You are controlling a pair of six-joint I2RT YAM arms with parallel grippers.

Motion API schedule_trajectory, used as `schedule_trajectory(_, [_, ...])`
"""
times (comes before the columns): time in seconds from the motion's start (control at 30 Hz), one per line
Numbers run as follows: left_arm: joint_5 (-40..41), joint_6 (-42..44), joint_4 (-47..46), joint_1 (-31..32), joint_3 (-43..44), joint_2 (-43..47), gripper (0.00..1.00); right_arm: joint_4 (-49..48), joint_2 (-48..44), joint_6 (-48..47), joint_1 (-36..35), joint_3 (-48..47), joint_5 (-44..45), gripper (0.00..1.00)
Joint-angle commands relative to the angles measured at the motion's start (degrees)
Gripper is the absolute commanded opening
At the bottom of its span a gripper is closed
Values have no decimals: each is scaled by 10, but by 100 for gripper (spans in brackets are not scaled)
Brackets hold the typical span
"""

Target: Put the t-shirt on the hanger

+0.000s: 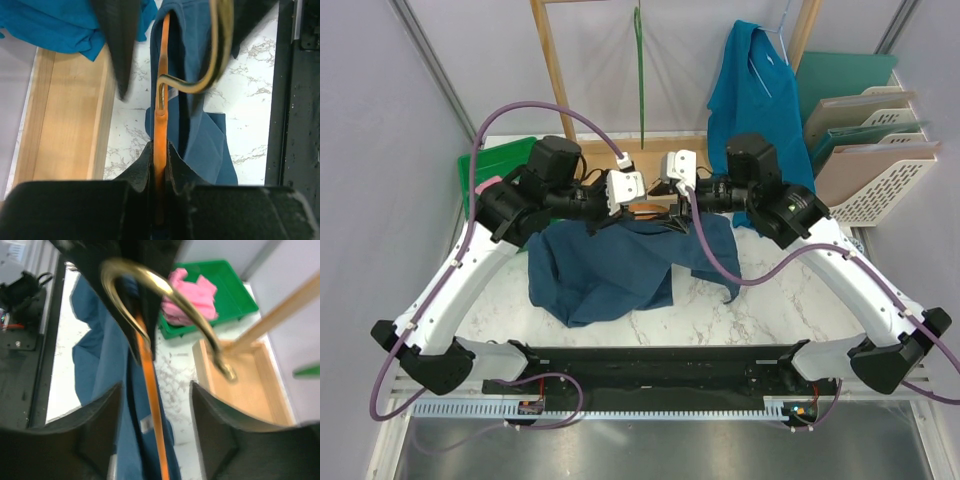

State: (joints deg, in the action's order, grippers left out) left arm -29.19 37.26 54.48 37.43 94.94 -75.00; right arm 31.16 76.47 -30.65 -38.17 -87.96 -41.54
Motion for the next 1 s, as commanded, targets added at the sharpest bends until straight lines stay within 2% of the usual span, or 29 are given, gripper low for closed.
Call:
schedule_trajectory(0.0, [-12,-59,-41,-54,-4,9,2,-30,-28,63,51,37,44,80])
schedule_trajectory(0.03, [-26,-63,-42,-73,2,3,2,-28,-35,66,66,47,45,97])
schedule_trajectory(0.07, [-38,-75,-43,-94,6,0,2,-28,-45,65,98,61,58,98])
schedule_trajectory(0.1, [-52,-81,-41,-134,9,-3,2,-25,-66,60,116,87,59,98])
schedule_trajectory(0.2, [-80,-83,-33,-169,24,-7,2,4,-104,20,160,131,87,96])
schedule_trajectory(0.4, [-124,-87,-26,-179,43,0,2,-16,-106,8,188,187,114,95])
schedule_trajectory(0.53, [-133,-84,-7,-182,58,6,2,-50,-74,2,197,184,122,95])
schedule_trajectory(0.6, [-146,-85,3,-184,77,5,2,-66,-55,2,197,177,128,92])
schedule_trajectory(0.73, [-163,-89,26,-184,105,3,2,-87,-31,7,204,155,144,75])
schedule_trajectory(0.77, [-163,-89,36,-184,112,1,2,-87,-29,5,204,145,138,41])
schedule_trajectory(0.8, [-166,-85,41,-184,115,1,2,-85,-31,2,207,141,128,13])
schedule_trajectory(0.83, [-165,-83,42,-184,116,3,2,-84,-35,5,212,133,124,0])
schedule_trajectory(0.97, [-130,-26,70,-185,89,8,2,-59,-65,0,236,89,102,0])
